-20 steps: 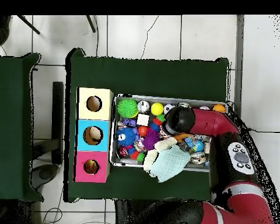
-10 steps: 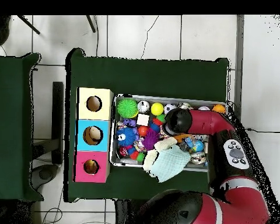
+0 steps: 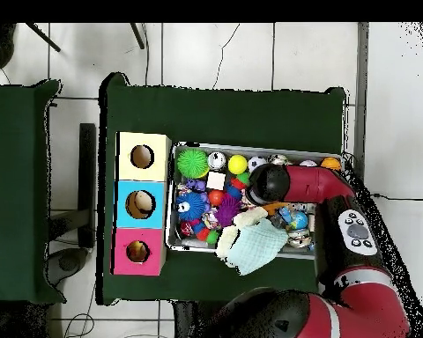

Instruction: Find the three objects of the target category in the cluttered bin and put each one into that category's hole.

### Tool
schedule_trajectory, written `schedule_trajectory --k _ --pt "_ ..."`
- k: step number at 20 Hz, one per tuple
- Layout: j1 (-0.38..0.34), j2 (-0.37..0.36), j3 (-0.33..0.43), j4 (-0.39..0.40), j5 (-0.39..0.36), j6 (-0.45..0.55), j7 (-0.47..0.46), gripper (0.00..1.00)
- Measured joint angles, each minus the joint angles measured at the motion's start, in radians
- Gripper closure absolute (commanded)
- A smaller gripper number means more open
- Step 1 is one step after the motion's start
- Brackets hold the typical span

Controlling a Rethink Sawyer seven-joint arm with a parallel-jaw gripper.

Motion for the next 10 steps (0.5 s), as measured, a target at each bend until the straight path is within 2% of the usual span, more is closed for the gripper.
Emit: schedule_trajectory --k 10 --pt "-0.027 -0.052 0.006 0.054 -0.004 -0.001 0.000 0.00"
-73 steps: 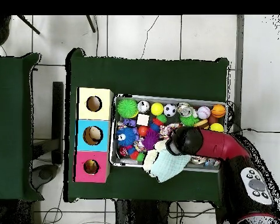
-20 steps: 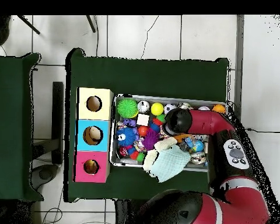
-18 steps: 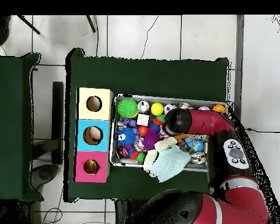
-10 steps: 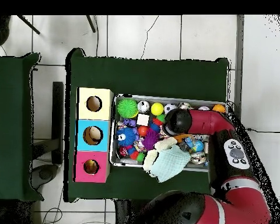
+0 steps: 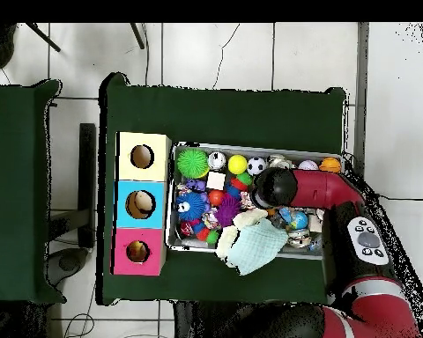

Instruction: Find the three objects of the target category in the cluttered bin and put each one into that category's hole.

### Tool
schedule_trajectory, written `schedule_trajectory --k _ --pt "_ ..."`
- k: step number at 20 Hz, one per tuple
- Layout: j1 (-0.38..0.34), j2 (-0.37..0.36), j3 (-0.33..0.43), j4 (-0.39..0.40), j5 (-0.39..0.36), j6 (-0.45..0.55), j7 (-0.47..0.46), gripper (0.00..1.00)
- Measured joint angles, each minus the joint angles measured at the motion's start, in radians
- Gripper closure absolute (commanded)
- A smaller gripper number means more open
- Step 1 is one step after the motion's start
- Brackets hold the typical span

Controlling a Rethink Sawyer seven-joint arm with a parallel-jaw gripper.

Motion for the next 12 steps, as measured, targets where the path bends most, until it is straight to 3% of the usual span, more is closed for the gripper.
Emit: schedule_trajectory --k 12 --pt "-0.030 -0.031 0.003 0.090 -0.018 -0.038 0.000 0.00"
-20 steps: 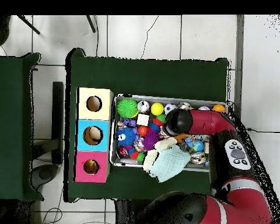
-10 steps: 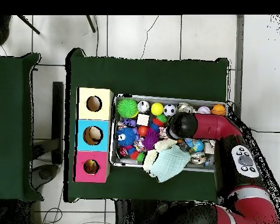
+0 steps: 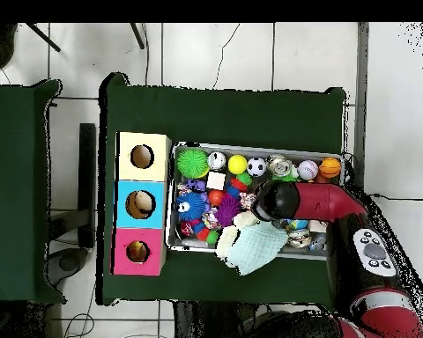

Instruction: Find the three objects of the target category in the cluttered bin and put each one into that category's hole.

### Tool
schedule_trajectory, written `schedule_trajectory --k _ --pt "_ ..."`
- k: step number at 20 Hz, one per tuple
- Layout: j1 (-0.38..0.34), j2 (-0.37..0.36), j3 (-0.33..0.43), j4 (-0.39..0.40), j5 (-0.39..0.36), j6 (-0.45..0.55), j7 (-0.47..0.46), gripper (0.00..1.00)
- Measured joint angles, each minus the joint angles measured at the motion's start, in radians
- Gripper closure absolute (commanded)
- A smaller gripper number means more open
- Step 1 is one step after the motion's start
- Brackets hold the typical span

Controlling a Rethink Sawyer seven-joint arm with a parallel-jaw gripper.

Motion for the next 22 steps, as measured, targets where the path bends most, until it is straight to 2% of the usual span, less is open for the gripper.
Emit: schedule_trajectory --k 9,22 --pt "-0.010 -0.002 0.000 0.056 -0.031 -0.071 0.000 0.00" --pt "-0.022 -0.019 0.002 0.084 -0.032 -0.078 0.000 0.00"
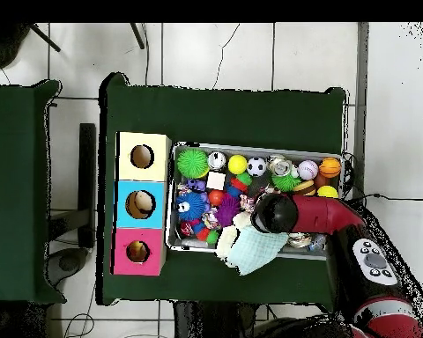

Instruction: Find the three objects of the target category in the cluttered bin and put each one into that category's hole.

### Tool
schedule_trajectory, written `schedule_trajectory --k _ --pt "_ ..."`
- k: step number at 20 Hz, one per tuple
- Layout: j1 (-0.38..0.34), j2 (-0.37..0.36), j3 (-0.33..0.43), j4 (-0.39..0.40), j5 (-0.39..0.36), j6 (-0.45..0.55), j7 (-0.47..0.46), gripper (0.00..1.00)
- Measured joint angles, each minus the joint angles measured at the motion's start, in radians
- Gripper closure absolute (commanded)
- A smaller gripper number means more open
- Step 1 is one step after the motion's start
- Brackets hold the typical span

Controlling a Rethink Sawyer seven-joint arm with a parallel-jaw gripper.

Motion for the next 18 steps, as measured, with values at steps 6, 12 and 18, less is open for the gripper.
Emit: schedule_trajectory --k 6,12,18 --pt "0.002 0.008 0.000 -0.001 0.000 0.000 0.000 0.00" --pt "0.012 0.022 0.000 -0.027 0.001 0.003 0.000 0.00" --pt "0.028 0.028 -0.001 -0.051 0.000 0.002 0.000 0.00"
